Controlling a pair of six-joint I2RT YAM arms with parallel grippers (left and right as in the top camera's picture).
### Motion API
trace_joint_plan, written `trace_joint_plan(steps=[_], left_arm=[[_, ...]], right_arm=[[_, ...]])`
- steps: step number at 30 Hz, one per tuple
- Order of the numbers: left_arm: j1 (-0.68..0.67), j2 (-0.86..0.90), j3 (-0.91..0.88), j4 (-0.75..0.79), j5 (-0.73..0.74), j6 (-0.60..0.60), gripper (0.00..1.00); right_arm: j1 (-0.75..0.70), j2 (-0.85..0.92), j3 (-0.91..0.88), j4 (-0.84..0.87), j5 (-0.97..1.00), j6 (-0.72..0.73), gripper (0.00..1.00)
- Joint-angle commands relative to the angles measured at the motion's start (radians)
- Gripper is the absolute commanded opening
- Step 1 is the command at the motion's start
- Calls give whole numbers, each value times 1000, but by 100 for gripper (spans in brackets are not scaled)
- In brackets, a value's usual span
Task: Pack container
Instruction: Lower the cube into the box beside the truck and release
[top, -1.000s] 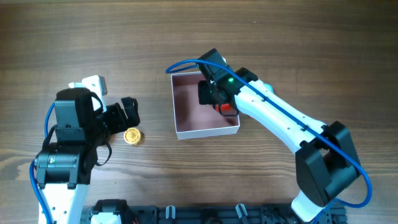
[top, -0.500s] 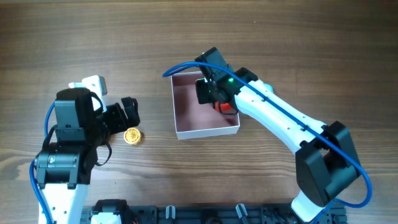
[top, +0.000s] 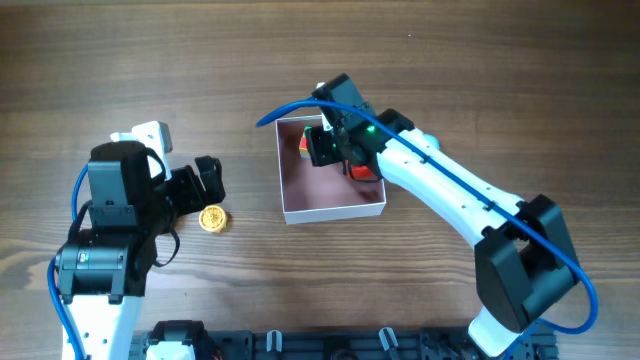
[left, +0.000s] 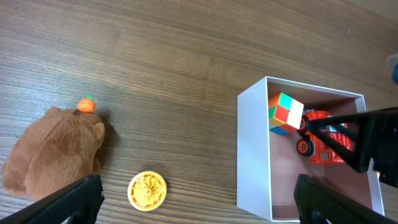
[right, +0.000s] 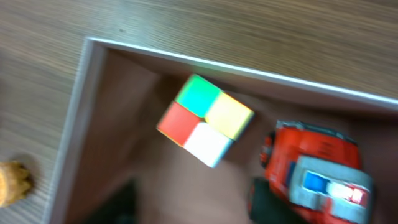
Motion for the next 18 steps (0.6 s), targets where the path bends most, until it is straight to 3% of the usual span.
trace_joint_plan(steps=[1,18], left_arm=[[-6,0,20,1,8,-8,100],[-6,0,20,2,8,-8,100]], right_arm=[[39,22,10,39,-59,-31,4],[54,172,10,277,-26,-37,4]])
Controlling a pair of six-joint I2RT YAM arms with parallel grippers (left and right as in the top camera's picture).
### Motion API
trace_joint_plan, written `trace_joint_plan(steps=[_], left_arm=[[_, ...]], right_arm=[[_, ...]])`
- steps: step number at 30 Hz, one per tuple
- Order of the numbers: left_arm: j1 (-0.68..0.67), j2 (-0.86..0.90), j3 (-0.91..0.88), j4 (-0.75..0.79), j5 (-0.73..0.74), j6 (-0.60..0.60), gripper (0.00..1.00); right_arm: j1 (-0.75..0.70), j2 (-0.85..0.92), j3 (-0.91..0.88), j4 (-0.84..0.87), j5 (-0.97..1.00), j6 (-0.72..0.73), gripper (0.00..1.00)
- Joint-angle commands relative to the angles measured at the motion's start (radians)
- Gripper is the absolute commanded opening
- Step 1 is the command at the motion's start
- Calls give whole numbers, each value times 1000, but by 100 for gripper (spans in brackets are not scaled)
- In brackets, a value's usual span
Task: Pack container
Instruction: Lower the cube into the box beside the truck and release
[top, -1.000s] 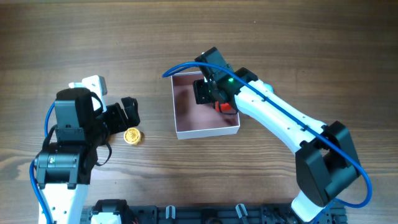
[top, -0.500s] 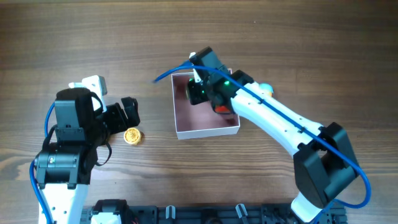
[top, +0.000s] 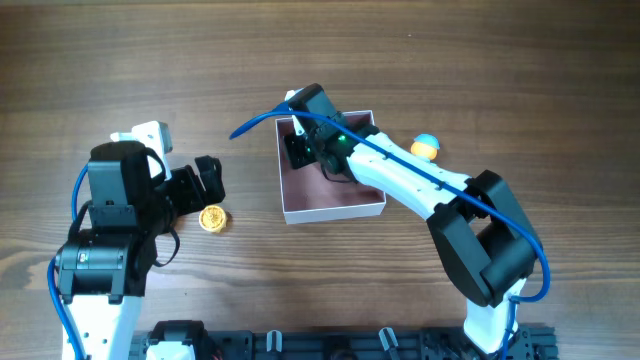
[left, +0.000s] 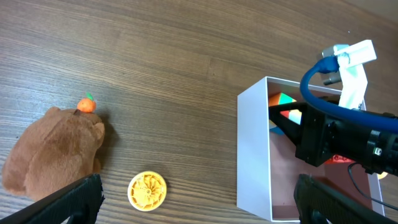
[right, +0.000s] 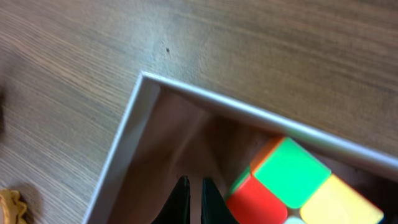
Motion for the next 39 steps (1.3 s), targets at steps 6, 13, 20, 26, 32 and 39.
trace_joint_plan(steps=[6,13,20,26,32,39], left_arm=[[-6,0,20,2,8,-8,100],[-6,0,20,3,8,-8,100],[-6,0,20,3,8,-8,100],[-6,0,20,3,8,-8,100],[-6,0,20,4,8,-8,100],[-6,0,20,3,8,-8,100]], right_arm=[[0,6,10,-27,79,37,4],[0,6,10,-90,156,66,4],[0,6,10,-94,225,127,11],[0,6,10,-77,240,140,13],[0,-60,17,-98,190,81,16],[-87,-494,56,-316,354,63,62]])
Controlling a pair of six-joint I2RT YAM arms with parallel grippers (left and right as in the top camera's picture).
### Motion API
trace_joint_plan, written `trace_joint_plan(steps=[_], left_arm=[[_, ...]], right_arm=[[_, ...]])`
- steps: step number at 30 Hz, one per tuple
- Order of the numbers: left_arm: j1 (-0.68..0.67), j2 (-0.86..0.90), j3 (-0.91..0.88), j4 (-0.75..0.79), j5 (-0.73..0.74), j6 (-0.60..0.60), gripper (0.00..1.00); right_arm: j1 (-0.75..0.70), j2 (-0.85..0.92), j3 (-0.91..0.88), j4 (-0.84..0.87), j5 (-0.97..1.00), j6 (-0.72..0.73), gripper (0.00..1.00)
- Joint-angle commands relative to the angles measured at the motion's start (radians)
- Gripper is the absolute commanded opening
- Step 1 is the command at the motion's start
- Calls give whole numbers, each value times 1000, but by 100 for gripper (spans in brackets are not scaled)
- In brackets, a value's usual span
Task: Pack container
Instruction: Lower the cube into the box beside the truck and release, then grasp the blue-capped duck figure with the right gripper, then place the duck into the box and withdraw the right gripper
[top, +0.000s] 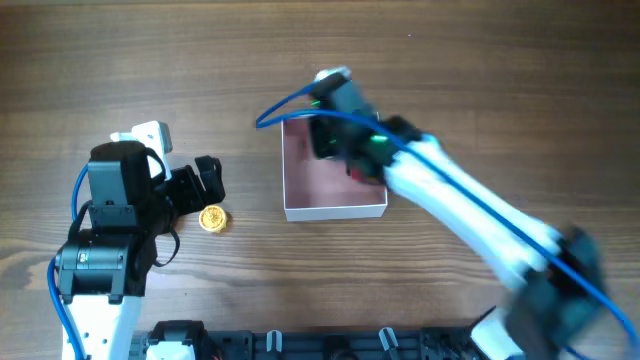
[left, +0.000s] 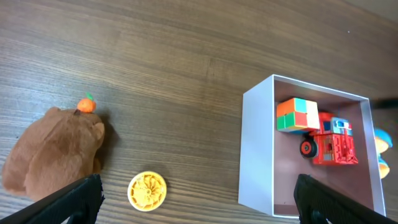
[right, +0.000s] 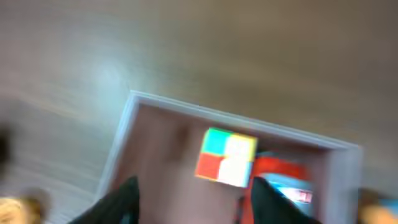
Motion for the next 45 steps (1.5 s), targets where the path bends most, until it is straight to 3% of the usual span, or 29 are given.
trace_joint_plan(steps=[1,4,6,8,20,23,28,31,35,40,42,45], left_arm=[[-6,0,20,2,9,-8,100],[-6,0,20,0,9,-8,100],[-6,0,20,0,9,-8,100],[-6,0,20,-1,9,-8,100],[-6,0,20,-1,9,-8,100],[-6,0,20,-1,9,-8,100],[-6,0,20,-1,9,-8,100],[-6,0,20,-1,9,-8,100],[-6,0,20,-1,9,-8,100],[-6,0,20,-1,9,-8,100],[-6,0,20,-1,9,-8,100],[-6,0,20,-1,9,-8,100]], right_arm=[[-104,-206,46,-96,124,47,68],[-275,-234,43,-262,109,198,85],[-365,-200,28,-322,51,225,96],[-433,-141,13,-349,-5,224,99],[-459,334,-3,-375,-157,216,95],[-459,364,-3,-374,-160,217,80],[-459,364,-5,-377,-163,216,27],[-459,364,-5,-376,-171,216,4],[-459,316,6,-377,-162,189,4],[-429,35,77,-367,-135,127,4],[-352,-101,92,-292,-137,76,4],[-192,-167,92,-193,-136,66,4]])
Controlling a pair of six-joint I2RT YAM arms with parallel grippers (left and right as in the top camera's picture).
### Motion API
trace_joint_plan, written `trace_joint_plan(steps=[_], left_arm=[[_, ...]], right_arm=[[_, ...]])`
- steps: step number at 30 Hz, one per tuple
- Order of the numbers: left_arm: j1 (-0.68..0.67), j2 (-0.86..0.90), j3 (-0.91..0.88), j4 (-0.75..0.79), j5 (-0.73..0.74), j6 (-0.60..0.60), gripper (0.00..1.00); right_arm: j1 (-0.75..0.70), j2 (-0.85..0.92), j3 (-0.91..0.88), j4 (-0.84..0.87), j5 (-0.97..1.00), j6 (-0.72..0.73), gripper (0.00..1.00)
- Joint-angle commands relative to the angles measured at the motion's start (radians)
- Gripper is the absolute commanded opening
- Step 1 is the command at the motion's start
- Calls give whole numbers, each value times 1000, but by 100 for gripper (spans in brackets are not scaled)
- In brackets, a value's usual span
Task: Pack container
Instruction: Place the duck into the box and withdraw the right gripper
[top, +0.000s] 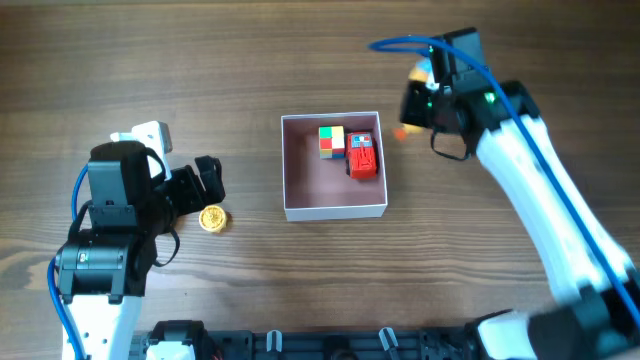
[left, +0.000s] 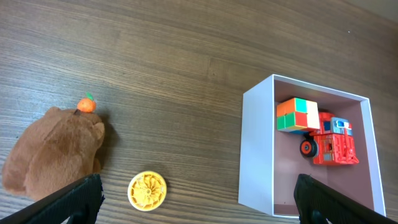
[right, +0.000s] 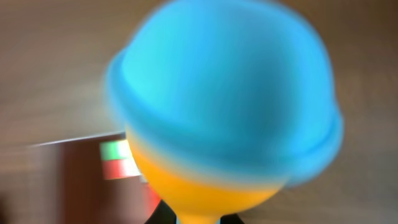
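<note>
A white box (top: 333, 208) with a brown floor holds a coloured cube (top: 331, 141) and a red toy truck (top: 362, 155); both also show in the left wrist view, cube (left: 297, 114) and truck (left: 331, 144). My right gripper (right: 189, 218) is up beyond the box's far right corner, shut on a blue-and-orange ball (right: 224, 106) that fills its blurred view. The ball (top: 424, 67) peeks out by the arm in the overhead view. My left gripper (left: 194, 198) stands open over a yellow disc (left: 147, 190), fingers wide apart. A brown plush bear (left: 53, 148) lies left of the disc.
In the overhead view the yellow disc (top: 212, 218) lies just below the left gripper's fingers (top: 207, 178). Bare wooden table (top: 300, 50) surrounds the box. The left arm's base (top: 100, 270) fills the near left corner.
My right gripper was open above the box with the cube and truck below it. It is now beyond the box's far right corner, shut on the blue-and-orange ball. The left arm has not moved.
My right gripper was first open inside the box over the cube and truck. Then it was shut at the box's far left corner beside the tilted cube. After that it was open above the box, the cube squared beside the truck. Now it holds the ball.
</note>
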Motion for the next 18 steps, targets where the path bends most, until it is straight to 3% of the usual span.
trace_joint_plan(steps=[1,7,13,18], left_arm=[[-6,0,20,0,8,-8,100],[-6,0,20,-5,9,-8,100],[-6,0,20,-4,8,-8,100],[-6,0,20,-4,8,-8,100]], right_arm=[[172,-31,15,66,3,-16,4],[321,145,15,136,11,123,4],[347,348,15,193,-49,123,5],[346,410,15,226,-73,149,6]])
